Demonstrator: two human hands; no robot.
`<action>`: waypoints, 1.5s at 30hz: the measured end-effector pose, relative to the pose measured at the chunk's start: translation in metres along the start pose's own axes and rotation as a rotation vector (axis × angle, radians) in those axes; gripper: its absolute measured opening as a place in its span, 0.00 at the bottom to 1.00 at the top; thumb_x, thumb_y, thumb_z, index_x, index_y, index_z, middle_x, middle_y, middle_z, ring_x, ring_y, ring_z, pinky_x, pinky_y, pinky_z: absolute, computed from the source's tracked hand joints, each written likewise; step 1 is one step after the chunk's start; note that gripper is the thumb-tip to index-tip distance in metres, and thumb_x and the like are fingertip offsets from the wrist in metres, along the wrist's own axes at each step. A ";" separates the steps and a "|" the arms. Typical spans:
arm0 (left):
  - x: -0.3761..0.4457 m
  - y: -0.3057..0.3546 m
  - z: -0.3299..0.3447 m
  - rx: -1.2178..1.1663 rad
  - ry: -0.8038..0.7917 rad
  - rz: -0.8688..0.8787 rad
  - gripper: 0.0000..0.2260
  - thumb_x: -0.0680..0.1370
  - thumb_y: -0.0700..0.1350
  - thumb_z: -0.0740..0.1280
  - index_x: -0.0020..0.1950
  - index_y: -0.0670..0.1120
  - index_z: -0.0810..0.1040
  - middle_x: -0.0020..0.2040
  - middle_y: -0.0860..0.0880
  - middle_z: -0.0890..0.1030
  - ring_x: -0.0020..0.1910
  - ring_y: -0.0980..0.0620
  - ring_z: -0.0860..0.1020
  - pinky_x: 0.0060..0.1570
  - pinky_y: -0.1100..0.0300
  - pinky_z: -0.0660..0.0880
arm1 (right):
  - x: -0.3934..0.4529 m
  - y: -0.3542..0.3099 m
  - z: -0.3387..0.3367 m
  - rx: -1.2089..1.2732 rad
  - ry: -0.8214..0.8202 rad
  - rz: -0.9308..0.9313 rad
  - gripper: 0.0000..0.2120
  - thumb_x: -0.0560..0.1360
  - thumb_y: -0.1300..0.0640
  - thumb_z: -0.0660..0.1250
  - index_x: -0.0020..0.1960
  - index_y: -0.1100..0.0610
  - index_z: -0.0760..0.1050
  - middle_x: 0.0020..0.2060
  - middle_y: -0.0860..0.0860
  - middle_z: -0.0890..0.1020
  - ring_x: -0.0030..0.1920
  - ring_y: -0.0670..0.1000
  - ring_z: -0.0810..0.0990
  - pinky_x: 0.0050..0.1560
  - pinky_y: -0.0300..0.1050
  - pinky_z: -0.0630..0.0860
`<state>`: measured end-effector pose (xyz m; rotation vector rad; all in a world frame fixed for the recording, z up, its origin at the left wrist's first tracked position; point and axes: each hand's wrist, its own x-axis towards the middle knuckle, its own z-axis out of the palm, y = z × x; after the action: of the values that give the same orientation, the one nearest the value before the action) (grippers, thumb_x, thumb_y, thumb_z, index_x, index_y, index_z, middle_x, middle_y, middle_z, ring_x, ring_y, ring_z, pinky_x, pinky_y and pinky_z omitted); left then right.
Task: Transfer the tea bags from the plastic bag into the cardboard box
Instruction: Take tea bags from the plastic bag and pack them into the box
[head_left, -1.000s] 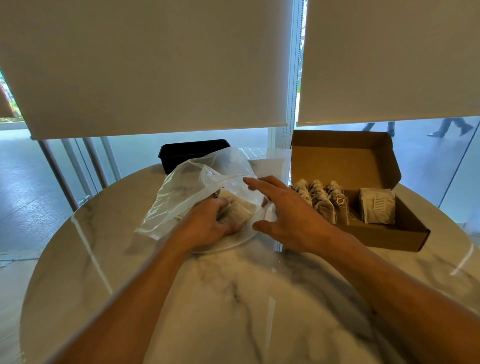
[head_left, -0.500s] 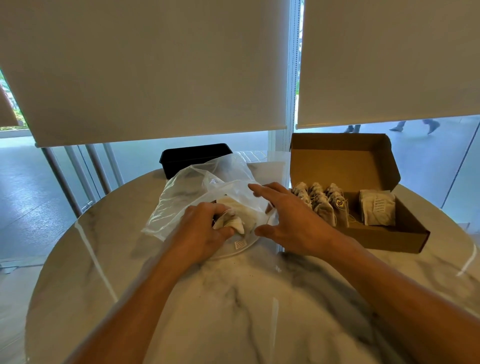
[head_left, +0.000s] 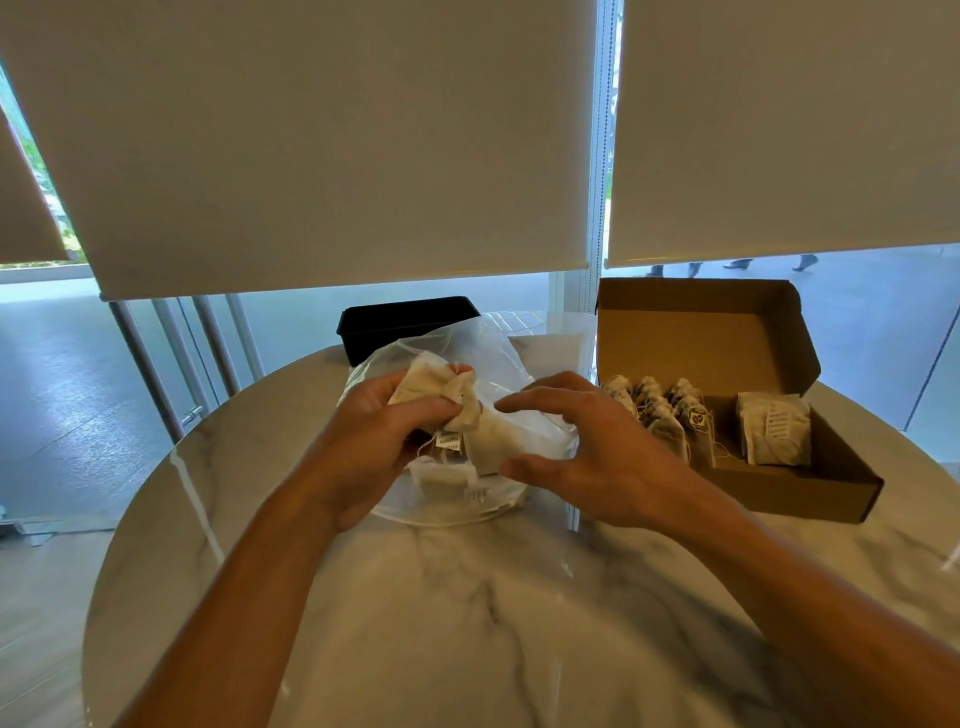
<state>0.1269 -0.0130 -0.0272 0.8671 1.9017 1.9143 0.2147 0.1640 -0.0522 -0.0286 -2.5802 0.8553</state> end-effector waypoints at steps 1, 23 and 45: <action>-0.001 0.001 0.000 -0.045 -0.026 -0.008 0.08 0.78 0.39 0.63 0.49 0.46 0.81 0.39 0.49 0.84 0.40 0.53 0.83 0.37 0.63 0.78 | -0.001 -0.004 0.001 0.016 0.011 -0.004 0.24 0.68 0.42 0.72 0.63 0.38 0.72 0.63 0.39 0.68 0.58 0.40 0.66 0.60 0.40 0.67; 0.003 0.007 -0.009 -0.563 -0.076 -0.077 0.14 0.71 0.42 0.59 0.40 0.44 0.85 0.38 0.43 0.82 0.39 0.46 0.83 0.32 0.59 0.80 | 0.002 -0.017 -0.020 0.163 0.052 0.014 0.09 0.75 0.55 0.67 0.44 0.40 0.78 0.41 0.33 0.79 0.46 0.35 0.77 0.40 0.26 0.73; 0.002 -0.009 0.016 0.034 -0.145 -0.052 0.12 0.64 0.47 0.74 0.42 0.43 0.80 0.28 0.50 0.73 0.26 0.57 0.69 0.23 0.67 0.66 | -0.001 -0.014 -0.022 0.642 0.161 0.093 0.12 0.65 0.51 0.69 0.45 0.54 0.83 0.40 0.45 0.85 0.42 0.43 0.83 0.38 0.35 0.78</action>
<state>0.1331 0.0019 -0.0365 0.9308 1.8570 1.7443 0.2256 0.1649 -0.0280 -0.0275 -2.0654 1.6019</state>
